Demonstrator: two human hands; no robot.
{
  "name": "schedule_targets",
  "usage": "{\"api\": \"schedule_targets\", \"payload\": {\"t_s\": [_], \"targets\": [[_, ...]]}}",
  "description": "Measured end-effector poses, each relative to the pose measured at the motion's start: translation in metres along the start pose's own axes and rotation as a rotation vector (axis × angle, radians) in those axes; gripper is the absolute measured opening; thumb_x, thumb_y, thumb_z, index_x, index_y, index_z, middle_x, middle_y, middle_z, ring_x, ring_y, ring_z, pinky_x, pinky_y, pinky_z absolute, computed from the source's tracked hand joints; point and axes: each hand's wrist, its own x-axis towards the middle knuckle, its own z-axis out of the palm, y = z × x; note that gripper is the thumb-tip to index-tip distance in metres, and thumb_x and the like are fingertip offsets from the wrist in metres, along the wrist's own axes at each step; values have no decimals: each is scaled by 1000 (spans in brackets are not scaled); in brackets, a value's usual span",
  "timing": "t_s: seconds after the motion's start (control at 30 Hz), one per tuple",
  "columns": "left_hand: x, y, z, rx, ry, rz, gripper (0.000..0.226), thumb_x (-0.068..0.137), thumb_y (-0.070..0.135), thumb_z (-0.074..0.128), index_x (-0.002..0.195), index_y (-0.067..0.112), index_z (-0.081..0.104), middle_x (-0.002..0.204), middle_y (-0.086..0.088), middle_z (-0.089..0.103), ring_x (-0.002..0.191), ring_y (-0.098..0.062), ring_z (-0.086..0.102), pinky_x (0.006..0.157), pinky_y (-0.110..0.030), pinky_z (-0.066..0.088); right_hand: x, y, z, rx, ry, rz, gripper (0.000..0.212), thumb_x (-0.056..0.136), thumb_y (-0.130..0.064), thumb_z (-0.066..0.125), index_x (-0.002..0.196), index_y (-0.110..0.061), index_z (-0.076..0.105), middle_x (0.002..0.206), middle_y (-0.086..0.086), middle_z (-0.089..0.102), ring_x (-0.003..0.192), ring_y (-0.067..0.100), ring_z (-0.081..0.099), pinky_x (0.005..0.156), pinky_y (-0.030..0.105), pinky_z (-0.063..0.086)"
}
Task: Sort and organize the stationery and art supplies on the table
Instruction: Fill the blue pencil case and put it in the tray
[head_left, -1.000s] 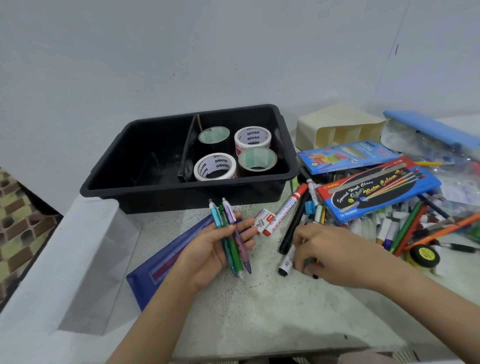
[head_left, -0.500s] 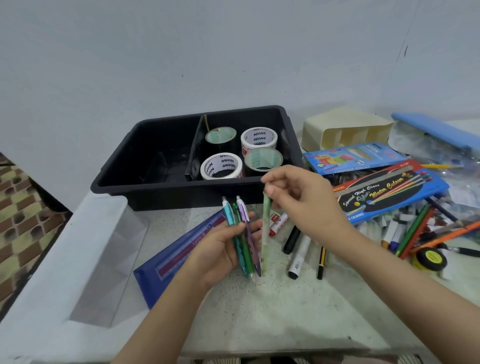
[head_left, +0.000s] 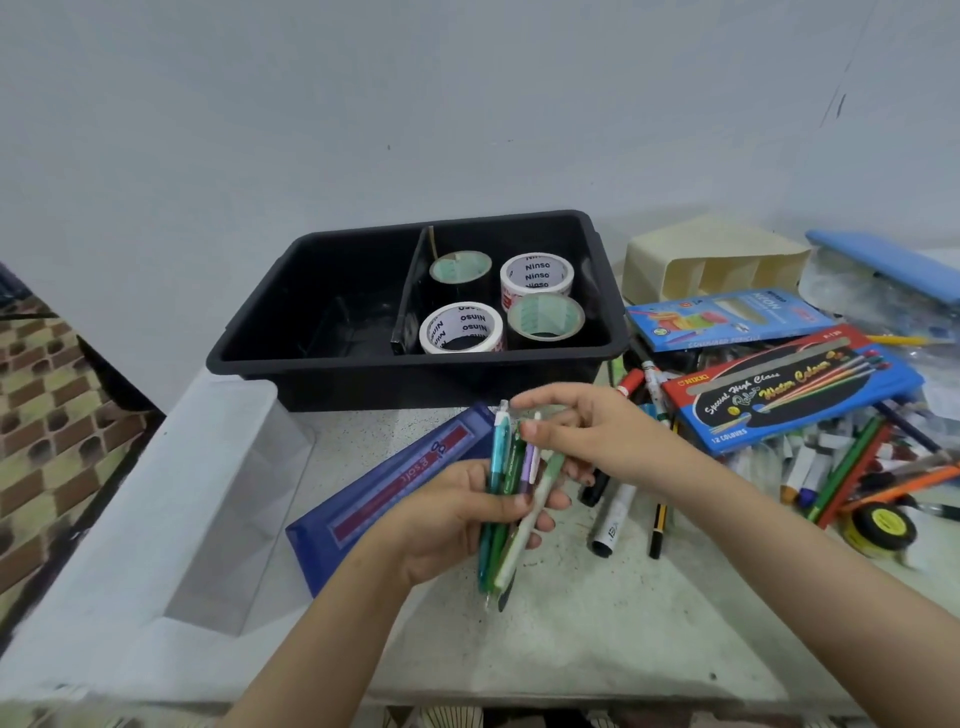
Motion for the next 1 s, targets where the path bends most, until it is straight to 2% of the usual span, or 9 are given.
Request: {"api": "schedule_targets", "payload": {"t_s": [0.23,0.33,0.47,0.6,0.67,0.73,0.8,0.9,1.0], "targets": [[-8,4,-3,126,-162,-125,25,90,-4,48,107,2,65,97,-9,72,85,-15,69,77,-24,55,-5,-6,9,-48,-137,-24,22,84,-24,68,99,-8,70,60,-8,61,45,8,44,41,17,37],[-10,2,-6,123,-115,-93,25,88,0,52,110,2,64,104,-13,71,95,-20,68,83,-28,55,-2,-8,13,-48,-101,-44,16,84,-24,69,84,-8,71,64,3,61,47,13,44,43,20,36],[-20,6,-13,99,23,-7,37,86,18,60,119,1,58,115,-17,66,105,-26,65,88,-32,53,1,-10,12,50,-37,-28,26,84,-22,68,88,4,68,64,10,62,42,10,46,41,20,38],[-35,8,-28,344,409,216,27,82,17,64,109,14,62,105,-5,71,100,-22,66,84,-31,54,6,-4,6,124,57,14,32,83,-24,68,92,7,67,61,9,60,41,10,46,40,18,39],[-46,6,-40,677,537,331,35,78,11,72,106,26,58,104,3,68,101,-10,63,84,-21,51,7,1,6,141,74,36,32,81,-27,69,89,4,69,63,10,58,43,12,46,41,18,40],[-59,2,-46,1068,509,304,51,71,22,80,107,40,49,111,19,57,103,3,55,82,-10,46,8,6,7,165,90,57,33,81,-27,69,86,6,68,59,9,54,41,11,44,40,19,37],[-68,-4,-50,1265,455,222,62,68,29,81,110,49,40,117,33,44,108,7,47,83,-10,45,8,10,11,197,105,69,39,80,-27,69,87,11,64,59,10,51,39,9,42,40,18,36],[-72,-14,-57,1311,466,270,55,77,18,71,107,52,39,116,38,39,113,8,43,86,-15,49,8,10,15,221,111,78,43,76,-31,70,88,10,65,66,14,52,39,9,41,40,17,36],[-72,-13,-64,1272,536,394,45,85,2,57,93,46,49,110,27,53,111,2,51,77,-15,52,9,7,18,261,120,70,35,82,-24,68,89,11,65,60,9,53,37,7,41,37,15,35]]}}
